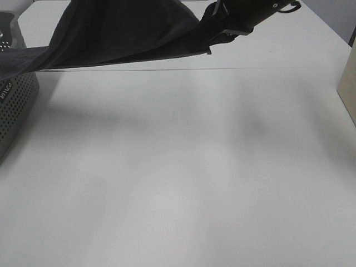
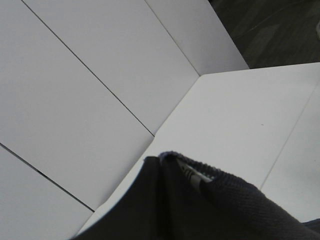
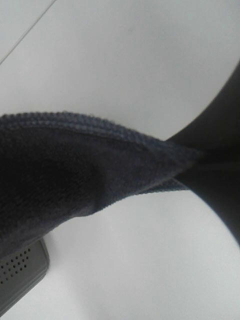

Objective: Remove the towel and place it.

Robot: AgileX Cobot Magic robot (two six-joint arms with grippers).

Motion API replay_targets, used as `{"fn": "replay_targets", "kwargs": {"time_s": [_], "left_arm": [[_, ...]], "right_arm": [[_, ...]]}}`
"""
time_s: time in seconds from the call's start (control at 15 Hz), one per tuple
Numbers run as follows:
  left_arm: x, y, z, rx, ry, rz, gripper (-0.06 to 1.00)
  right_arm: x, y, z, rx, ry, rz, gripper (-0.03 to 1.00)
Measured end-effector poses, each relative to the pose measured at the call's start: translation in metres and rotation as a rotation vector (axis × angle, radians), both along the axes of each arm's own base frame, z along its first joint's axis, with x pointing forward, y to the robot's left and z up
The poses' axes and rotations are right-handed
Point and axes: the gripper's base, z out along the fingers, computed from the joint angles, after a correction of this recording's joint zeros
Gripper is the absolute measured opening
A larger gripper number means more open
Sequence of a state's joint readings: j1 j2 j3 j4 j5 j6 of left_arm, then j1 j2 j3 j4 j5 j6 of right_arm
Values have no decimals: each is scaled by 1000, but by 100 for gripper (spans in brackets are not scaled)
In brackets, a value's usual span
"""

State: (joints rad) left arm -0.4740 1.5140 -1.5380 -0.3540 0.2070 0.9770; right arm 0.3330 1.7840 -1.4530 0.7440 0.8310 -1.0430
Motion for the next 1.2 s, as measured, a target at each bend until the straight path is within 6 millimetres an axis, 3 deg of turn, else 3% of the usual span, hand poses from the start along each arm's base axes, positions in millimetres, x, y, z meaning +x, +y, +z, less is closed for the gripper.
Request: {"fn": "replay_targets", "kwargs": {"time_s": [0.2, 0.6, 0.67, 0.87, 1.2], "left_arm": [[2, 3, 11, -60, -106, 45, 0], [3, 12, 33, -183, -319, 135, 0], [1, 18, 43, -241, -422, 178, 0], [-4, 21, 54, -335, -533, 201, 0], [-15, 8, 61, -425, -572, -17, 0]], "right_arm": [[-6, -11, 39, -100, -86, 3, 1], [-2, -34, 137, -309, -459, -53, 1], [-2, -39, 156, -343, -540, -74, 1], [-2, -48, 185, -412, -703, -108, 1], [-1, -54, 226, -400, -980, -199, 1]]}}
